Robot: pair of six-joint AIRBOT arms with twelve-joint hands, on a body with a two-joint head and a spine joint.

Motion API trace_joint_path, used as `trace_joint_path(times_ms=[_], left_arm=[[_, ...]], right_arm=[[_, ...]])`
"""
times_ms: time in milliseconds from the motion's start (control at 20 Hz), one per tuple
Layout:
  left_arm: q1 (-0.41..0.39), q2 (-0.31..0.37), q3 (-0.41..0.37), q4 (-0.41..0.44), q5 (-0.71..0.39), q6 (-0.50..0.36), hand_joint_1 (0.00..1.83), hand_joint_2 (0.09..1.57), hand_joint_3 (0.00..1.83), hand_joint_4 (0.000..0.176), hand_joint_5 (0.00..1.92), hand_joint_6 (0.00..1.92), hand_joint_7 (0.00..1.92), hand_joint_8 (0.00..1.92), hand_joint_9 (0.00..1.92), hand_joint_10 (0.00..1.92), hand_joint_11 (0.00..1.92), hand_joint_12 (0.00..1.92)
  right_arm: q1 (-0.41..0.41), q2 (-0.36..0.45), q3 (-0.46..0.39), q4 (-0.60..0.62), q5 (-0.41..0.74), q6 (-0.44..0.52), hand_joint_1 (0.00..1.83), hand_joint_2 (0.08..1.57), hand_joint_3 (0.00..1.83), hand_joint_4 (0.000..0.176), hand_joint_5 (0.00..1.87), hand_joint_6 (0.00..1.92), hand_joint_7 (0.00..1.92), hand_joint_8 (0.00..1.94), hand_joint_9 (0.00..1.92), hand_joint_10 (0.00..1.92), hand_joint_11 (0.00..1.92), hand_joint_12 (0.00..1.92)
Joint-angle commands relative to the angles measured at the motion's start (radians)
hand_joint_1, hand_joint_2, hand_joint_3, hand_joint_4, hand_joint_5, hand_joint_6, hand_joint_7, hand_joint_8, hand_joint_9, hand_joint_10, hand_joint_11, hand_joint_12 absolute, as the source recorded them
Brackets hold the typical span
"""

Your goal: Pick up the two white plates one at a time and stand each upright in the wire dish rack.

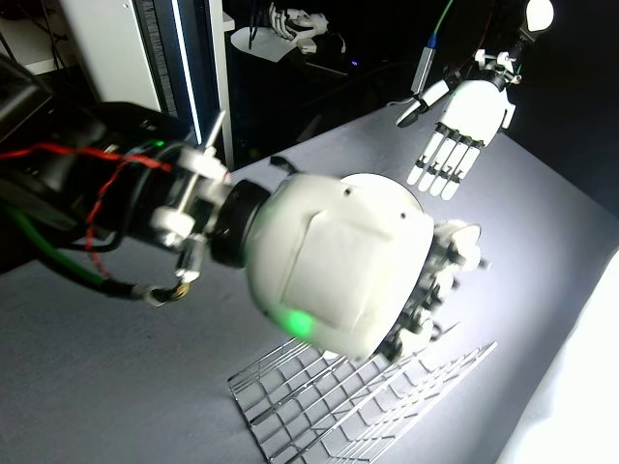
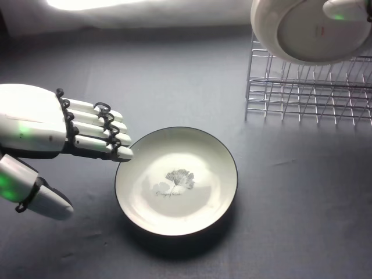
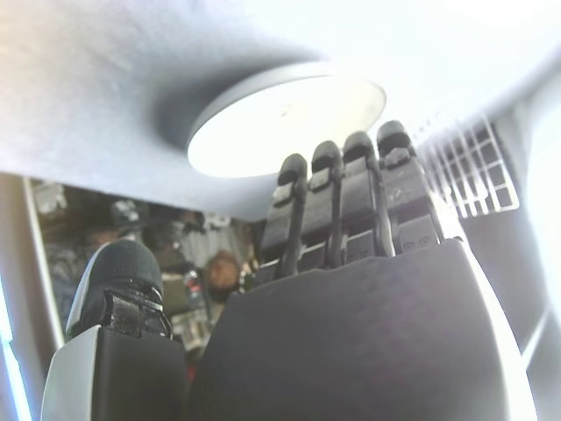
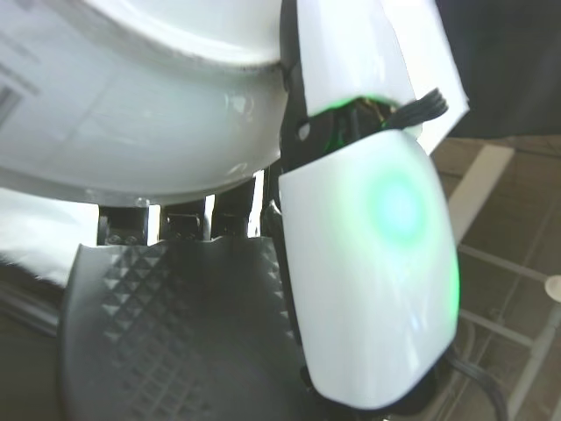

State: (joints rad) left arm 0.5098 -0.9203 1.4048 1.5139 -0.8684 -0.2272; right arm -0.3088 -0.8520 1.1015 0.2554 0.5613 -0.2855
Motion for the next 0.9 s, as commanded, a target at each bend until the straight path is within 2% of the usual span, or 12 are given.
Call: trace_joint_path(times_ms=[0, 50, 100, 300, 400, 450, 550, 600, 750, 850], left_arm=[[-0.005, 0.000, -0.011, -0.063, -0.017, 0.009, 0.00, 1.19, 0.01, 0.000, 0.08, 0.01, 0.04, 0.01, 0.01, 0.00, 0.00, 0.00], [-0.004, 0.000, -0.019, -0.063, -0.007, 0.013, 0.00, 1.19, 0.00, 0.000, 0.08, 0.01, 0.05, 0.01, 0.01, 0.00, 0.00, 0.00], [-0.004, 0.000, -0.024, -0.063, -0.002, 0.015, 0.00, 1.19, 0.00, 0.000, 0.07, 0.00, 0.03, 0.00, 0.00, 0.00, 0.00, 0.00], [-0.001, -0.003, -0.038, -0.063, 0.011, 0.016, 0.00, 1.19, 0.01, 0.000, 0.12, 0.02, 0.09, 0.02, 0.04, 0.02, 0.02, 0.01], [0.008, -0.004, -0.039, -0.063, 0.018, 0.016, 0.00, 1.20, 0.00, 0.000, 0.13, 0.00, 0.09, 0.00, 0.05, 0.00, 0.02, 0.03], [0.015, -0.007, -0.040, -0.063, 0.026, 0.016, 0.00, 1.20, 0.00, 0.000, 0.09, 0.00, 0.04, 0.00, 0.01, 0.00, 0.00, 0.00], [0.023, -0.011, -0.040, -0.063, 0.040, 0.016, 0.00, 1.19, 0.00, 0.000, 0.11, 0.01, 0.08, 0.01, 0.03, 0.01, 0.02, 0.01], [0.024, -0.014, -0.039, -0.063, 0.040, 0.016, 0.00, 1.20, 0.00, 0.000, 0.10, 0.00, 0.06, 0.01, 0.02, 0.01, 0.01, 0.00], [0.035, -0.025, -0.038, -0.064, 0.044, 0.016, 0.00, 1.20, 0.00, 0.000, 0.10, 0.00, 0.05, 0.00, 0.01, 0.00, 0.00, 0.00], [0.036, -0.025, -0.040, -0.064, 0.057, 0.016, 0.00, 1.20, 0.00, 0.000, 0.13, 0.01, 0.09, 0.01, 0.05, 0.01, 0.02, 0.01]], right_arm=[[0.011, 0.009, 0.004, 0.010, 0.159, 0.021, 1.40, 1.05, 0.00, 0.000, 0.92, 0.95, 1.14, 0.69, 1.15, 0.84, 0.90, 0.92], [0.011, 0.010, 0.004, 0.010, 0.159, 0.021, 1.39, 1.07, 0.00, 0.000, 0.88, 1.00, 1.11, 0.72, 1.14, 0.88, 0.92, 0.94], [0.013, 0.010, 0.004, 0.010, 0.159, 0.021, 1.40, 1.05, 0.00, 0.000, 0.94, 0.90, 1.13, 0.68, 1.13, 0.91, 0.90, 0.96], [0.044, 0.018, 0.004, 0.022, 0.152, 0.021, 1.40, 1.06, 0.00, 0.000, 0.92, 0.94, 1.16, 0.64, 1.13, 0.90, 0.90, 0.96], [0.060, 0.022, 0.004, 0.023, 0.143, 0.021, 1.40, 1.04, 0.00, 0.000, 0.95, 0.89, 1.20, 0.59, 1.14, 0.86, 0.90, 0.98], [0.068, 0.026, 0.004, 0.023, 0.141, 0.023, 1.40, 1.04, 0.00, 0.000, 0.96, 0.86, 1.20, 0.60, 1.15, 0.87, 0.90, 0.98], [0.081, 0.031, 0.005, 0.033, 0.138, 0.023, 1.39, 1.06, 0.00, 0.000, 0.90, 0.95, 1.14, 0.68, 1.11, 0.95, 0.85, 1.04], [0.086, 0.033, 0.005, 0.041, 0.135, 0.023, 1.39, 1.06, 0.00, 0.000, 0.93, 0.89, 1.13, 0.70, 1.11, 0.96, 0.86, 1.06], [0.083, 0.038, 0.008, 0.041, 0.134, 0.021, 1.40, 1.05, 0.00, 0.000, 0.96, 0.86, 1.15, 0.66, 1.13, 0.94, 0.85, 1.08], [0.076, 0.039, 0.015, 0.041, 0.134, 0.020, 1.39, 1.06, 0.00, 0.000, 0.92, 0.92, 1.15, 0.66, 1.13, 0.93, 0.86, 1.08]])
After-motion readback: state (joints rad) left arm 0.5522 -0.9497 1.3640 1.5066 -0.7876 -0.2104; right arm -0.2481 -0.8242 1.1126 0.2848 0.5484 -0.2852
